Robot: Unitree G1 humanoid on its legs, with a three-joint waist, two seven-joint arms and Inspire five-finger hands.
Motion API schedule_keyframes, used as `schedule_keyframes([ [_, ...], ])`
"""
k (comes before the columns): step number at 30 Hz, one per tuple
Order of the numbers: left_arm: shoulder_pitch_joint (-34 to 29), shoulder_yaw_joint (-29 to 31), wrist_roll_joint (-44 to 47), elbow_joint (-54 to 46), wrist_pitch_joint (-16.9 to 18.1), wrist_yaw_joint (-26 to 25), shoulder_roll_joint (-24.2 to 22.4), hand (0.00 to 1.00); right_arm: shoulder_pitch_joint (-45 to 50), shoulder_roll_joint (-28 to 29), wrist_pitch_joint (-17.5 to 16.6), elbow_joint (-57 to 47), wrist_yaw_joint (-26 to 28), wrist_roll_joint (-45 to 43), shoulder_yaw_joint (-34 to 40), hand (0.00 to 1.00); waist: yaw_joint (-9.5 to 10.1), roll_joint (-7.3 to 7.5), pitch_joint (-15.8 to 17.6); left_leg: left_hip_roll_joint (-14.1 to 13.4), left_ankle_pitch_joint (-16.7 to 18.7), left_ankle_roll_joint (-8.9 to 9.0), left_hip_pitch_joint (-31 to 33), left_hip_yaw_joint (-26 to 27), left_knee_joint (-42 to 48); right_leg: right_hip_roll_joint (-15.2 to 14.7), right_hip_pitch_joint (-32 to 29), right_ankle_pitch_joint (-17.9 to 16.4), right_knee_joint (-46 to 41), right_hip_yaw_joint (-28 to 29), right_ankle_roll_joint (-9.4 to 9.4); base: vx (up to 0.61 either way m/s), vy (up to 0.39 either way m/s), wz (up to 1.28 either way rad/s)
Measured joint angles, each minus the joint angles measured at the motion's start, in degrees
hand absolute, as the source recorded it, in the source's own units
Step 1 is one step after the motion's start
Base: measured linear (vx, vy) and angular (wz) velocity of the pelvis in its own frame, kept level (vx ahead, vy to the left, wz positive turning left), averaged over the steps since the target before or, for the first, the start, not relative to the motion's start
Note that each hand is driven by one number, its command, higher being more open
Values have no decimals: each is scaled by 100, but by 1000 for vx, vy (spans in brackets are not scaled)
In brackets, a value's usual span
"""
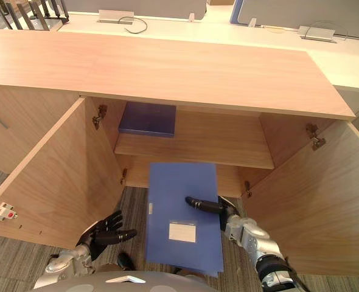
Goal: Walk over to the cabinet, pick up the folder, carry it to the office cabinet, place the folder inside the office cabinet, then close the office cabinet door
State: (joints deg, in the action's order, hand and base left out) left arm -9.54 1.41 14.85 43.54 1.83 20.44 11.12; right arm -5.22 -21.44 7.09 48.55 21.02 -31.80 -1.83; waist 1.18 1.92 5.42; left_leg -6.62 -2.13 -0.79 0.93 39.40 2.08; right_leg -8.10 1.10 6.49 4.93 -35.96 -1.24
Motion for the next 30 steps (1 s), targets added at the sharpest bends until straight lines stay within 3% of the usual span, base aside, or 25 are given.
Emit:
schedule_keyframes([
  [3,18,621,2,475,-4,-400,-81,100,-147,461,-62,421,-635,-287,839,0,-10,-37,-8,49,10,21,-62,0,-127,-10,13,-22,0,-2,32,-31,48,-4],
  [9,13,1352,-398,1075,-28,-980,-284,100,-704,876,-250,812,-1169,-965,1228,0,11,-134,9,126,11,20,-100,-71,-229,-42,22,-19,0,-15,27,-15,45,-1],
  [14,16,1775,-847,1320,-115,-1415,-580,100,-1409,1534,-522,974,-1643,-2337,1682,0,132,-192,46,148,-4,44,-146,-70,-224,-65,60,-5,0,-6,-16,11,46,-1],
  [18,78,1897,-883,1239,-114,-1736,-748,100,-1748,1922,-990,653,-1803,-3553,1969,0,274,-219,63,201,-2,-8,-143,-205,-230,-106,137,-4,-1,-116,-110,29,69,22],
  [19,76,1876,-1105,1054,-111,-1813,-820,100,-1858,1968,-1412,362,-1950,-4187,2104,0,354,-220,67,273,25,-42,-146,-393,-232,-165,260,8,-2,-297,-146,81,156,65],
  [22,70,1853,-1106,928,-111,-1919,-908,100,-1872,1991,-1840,6,-2212,-4502,2372,0,356,-247,79,416,52,-67,-214,-611,-297,-272,431,-14,-22,-492,-244,75,159,44],
  [25,36,1694,-1116,924,-165,-2066,-980,100,-1986,2026,-2270,-208,-2559,-4567,2570,0,362,-378,142,528,120,-63,-360,-613,-342,-548,375,-224,-525,-530,-318,78,167,4],
  [30,70,1625,-1096,750,-220,-2328,-1005,100,-2097,2225,-2435,-597,-2851,-4671,2593,0,402,-446,327,526,107,-99,-343,-483,-328,-829,10,-476,-1298,-659,-82,32,88,-12],
])
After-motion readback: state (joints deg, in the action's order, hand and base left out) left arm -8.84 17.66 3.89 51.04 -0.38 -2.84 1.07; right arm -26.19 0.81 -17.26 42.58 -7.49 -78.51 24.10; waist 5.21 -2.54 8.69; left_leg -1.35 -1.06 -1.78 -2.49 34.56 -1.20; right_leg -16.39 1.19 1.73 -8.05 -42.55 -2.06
